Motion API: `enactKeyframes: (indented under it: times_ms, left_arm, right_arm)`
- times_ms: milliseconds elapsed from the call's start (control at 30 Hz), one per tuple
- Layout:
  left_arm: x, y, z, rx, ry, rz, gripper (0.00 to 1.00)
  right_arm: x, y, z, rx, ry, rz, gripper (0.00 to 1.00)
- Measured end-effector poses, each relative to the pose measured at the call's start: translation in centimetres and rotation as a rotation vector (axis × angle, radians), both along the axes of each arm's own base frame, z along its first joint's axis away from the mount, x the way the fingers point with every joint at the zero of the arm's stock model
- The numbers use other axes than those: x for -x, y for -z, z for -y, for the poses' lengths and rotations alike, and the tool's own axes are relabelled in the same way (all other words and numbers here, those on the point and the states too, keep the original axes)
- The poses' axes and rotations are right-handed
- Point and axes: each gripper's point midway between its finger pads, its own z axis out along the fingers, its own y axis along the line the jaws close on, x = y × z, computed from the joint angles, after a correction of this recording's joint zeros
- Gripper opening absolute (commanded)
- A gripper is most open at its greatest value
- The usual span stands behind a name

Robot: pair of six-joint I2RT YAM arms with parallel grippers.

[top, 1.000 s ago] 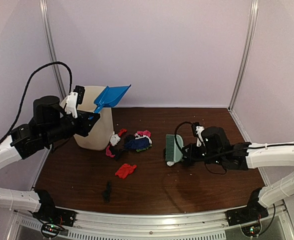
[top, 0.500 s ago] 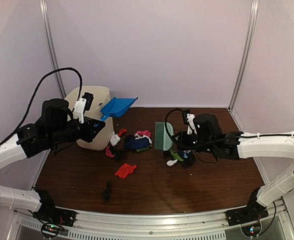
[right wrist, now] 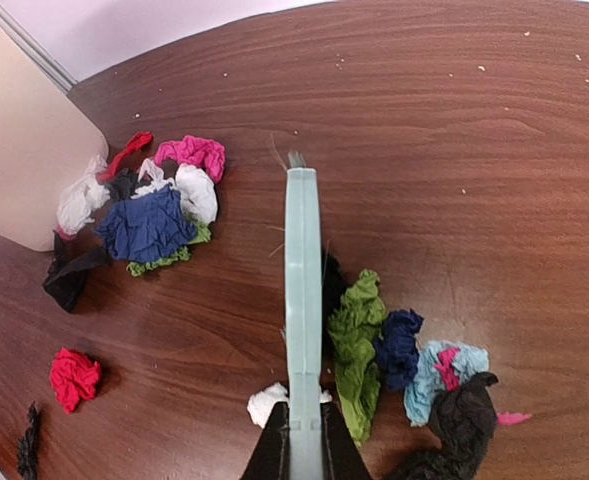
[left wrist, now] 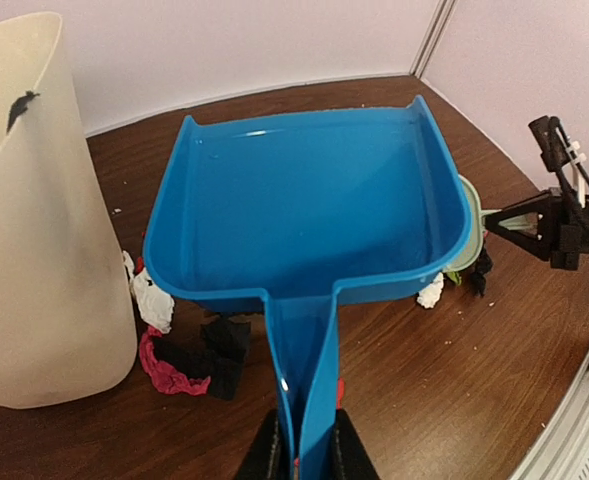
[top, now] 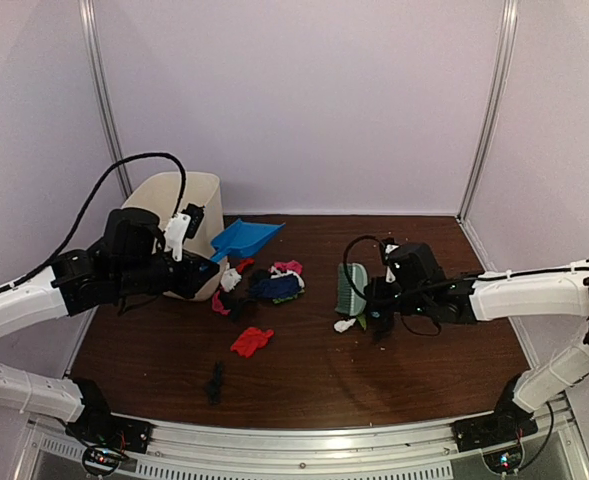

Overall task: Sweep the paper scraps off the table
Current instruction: Sweep the paper scraps at the center of the board, then sweep the paper scraps into the dustpan.

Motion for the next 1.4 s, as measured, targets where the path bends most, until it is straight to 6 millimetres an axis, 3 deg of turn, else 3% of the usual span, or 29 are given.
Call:
enactKeyframes:
  times_ms: [167,267,467,600,700,767,900,1033,1200,1400]
  left_arm:
    - [1.4,2.0,2.2,-0.043,0.073,-0.042,0.0]
    - [3.0,3.1,4.0,-0.072,0.143,-0.06,0.0]
    - [6.6,5.9,7.0,-0.143,0.287,-0.109,0.0]
    - [8.8,8.9,8.1,-0.228,0.357,-0.165,0.0]
    - [10.1,11.5,8.5,-0.302,0.387,-0.211,0.0]
    - [10.6,13.4,8.4,-0.359,0.398,-0.248,0.0]
    - [10.8,15.4,8.1,-0.418,0.392,-0.282,0.0]
    - [10.6,16.3,8.1,-0.448,0.385,-0.296,0.0]
    - [10.0,17.2,8.9,-0.48,0.372,-0.303,0.0]
    - [8.9,18.1,9.5,-0.52,0.338,-0.289,0.0]
  right_arm:
    - [2.3,-1.5,3.2,-0.002,0.034,0.023,0.0]
    - [2.9,-3.8,4.8,-0.03,0.053,0.073,0.0]
    - [2.2,-7.3,8.0,-0.037,0.119,0.175,0.0]
    - [1.3,-8.1,10.5,0.019,0.178,0.228,0.0]
    - [0.5,-7.8,11.3,0.063,0.175,0.262,0.0]
    - [-0.2,-7.4,11.0,0.097,0.14,0.275,0.0]
    - [-1.6,-5.4,8.5,0.181,-0.018,0.287,0.0]
    - [-2.5,-3.4,5.8,0.247,-0.184,0.287,0.0]
    - [-3.8,-2.4,3.3,0.3,-0.318,0.315,0.0]
    - [-4.3,0.0,1.3,0.346,-0.45,0.294,0.0]
